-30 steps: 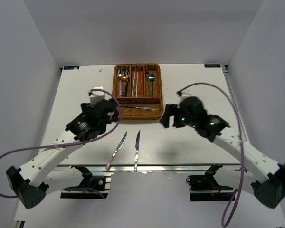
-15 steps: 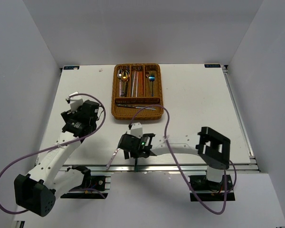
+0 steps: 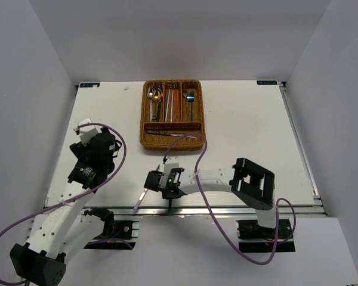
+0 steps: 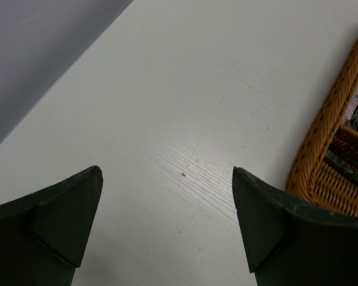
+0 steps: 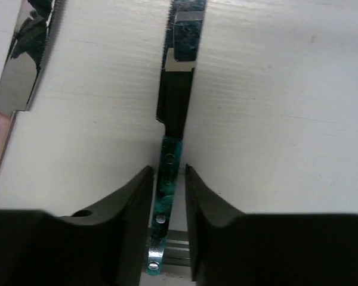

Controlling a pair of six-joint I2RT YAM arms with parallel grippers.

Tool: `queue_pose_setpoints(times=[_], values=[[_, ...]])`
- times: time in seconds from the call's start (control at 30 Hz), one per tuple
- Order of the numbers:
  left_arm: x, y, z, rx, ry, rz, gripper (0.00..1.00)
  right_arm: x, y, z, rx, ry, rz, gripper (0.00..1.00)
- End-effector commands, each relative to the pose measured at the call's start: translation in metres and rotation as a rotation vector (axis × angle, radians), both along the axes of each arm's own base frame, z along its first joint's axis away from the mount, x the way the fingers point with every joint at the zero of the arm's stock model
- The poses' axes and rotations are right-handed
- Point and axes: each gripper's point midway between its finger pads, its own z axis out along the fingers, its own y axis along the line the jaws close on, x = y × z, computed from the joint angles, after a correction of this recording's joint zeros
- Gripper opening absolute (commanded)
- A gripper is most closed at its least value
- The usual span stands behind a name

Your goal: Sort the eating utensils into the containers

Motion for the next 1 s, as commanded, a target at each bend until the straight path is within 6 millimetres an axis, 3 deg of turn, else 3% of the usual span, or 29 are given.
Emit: queue_pose_setpoints(times=[0.0, 0.03, 0.1, 0.17, 0.23, 0.33, 0.37, 0.43, 0.47, 0.57, 0.7, 0.73, 0.87, 0.9, 0.93, 0.97], values=[[0.0, -0.002, 0.002, -0.004, -0.012, -0.021, 0.98, -0.014, -0.037, -0.02, -0.063, 0.053, -0.089, 0.31], [0.001, -0.003, 0.002, -0.008, -0.015, -0.027, 0.98, -0.014, -0.039, -0.018, -0.046, 0.048, -0.102, 0.3], [0.001, -0.004, 0.002, -0.011, -0.016, -0.036, 0.98, -0.014, -0.051, -0.016, -0.047, 0.038, -0.117, 0.11], [0.002, -0.005, 0.001, -0.01, -0.013, -0.043, 0.98, -0.014, -0.06, -0.013, -0.054, 0.024, -0.13, 0.0], [0.002, -0.005, 0.002, -0.008, -0.012, -0.045, 0.98, -0.009, -0.064, -0.006, -0.057, -0.005, -0.136, 0.0], [0.002, -0.005, 0.001, -0.004, -0.011, -0.045, 0.98, -0.003, -0.058, 0.026, 0.019, -0.057, -0.09, 0.0], [0.001, -0.005, 0.001, -0.003, -0.01, -0.046, 0.98, -0.001, -0.055, 0.05, 0.078, -0.091, -0.049, 0.0], [0.002, -0.005, 0.003, -0.001, -0.014, -0.051, 0.98, 0.0, -0.044, 0.07, 0.16, -0.117, 0.049, 0.0], [0.002, -0.006, 0.003, -0.003, -0.016, -0.057, 0.98, -0.001, -0.04, 0.09, 0.213, -0.127, 0.091, 0.0], [0.001, -0.006, 0.004, -0.002, -0.022, -0.061, 0.98, 0.006, -0.039, 0.129, 0.24, -0.208, 0.231, 0.0], [0.002, -0.007, 0.007, -0.007, -0.036, -0.068, 0.98, 0.048, -0.023, 0.177, 0.241, -0.429, 0.511, 0.0], [0.001, -0.006, 0.009, -0.009, -0.044, -0.069, 0.98, 0.07, -0.018, 0.188, 0.192, -0.535, 0.695, 0.0], [0.0, -0.011, 0.014, -0.028, -0.076, -0.103, 0.98, 0.125, -0.011, 0.202, 0.146, -0.671, 1.09, 0.0], [0.002, -0.016, 0.014, -0.036, -0.08, -0.137, 0.98, 0.153, -0.013, 0.229, 0.16, -0.749, 1.133, 0.0], [0.002, -0.019, 0.015, -0.042, -0.085, -0.158, 0.98, 0.169, -0.013, 0.237, 0.141, -0.773, 1.15, 0.0], [0.002, -0.021, 0.017, -0.047, -0.093, -0.174, 0.98, 0.185, -0.015, 0.213, 0.091, -0.689, 1.169, 0.0]])
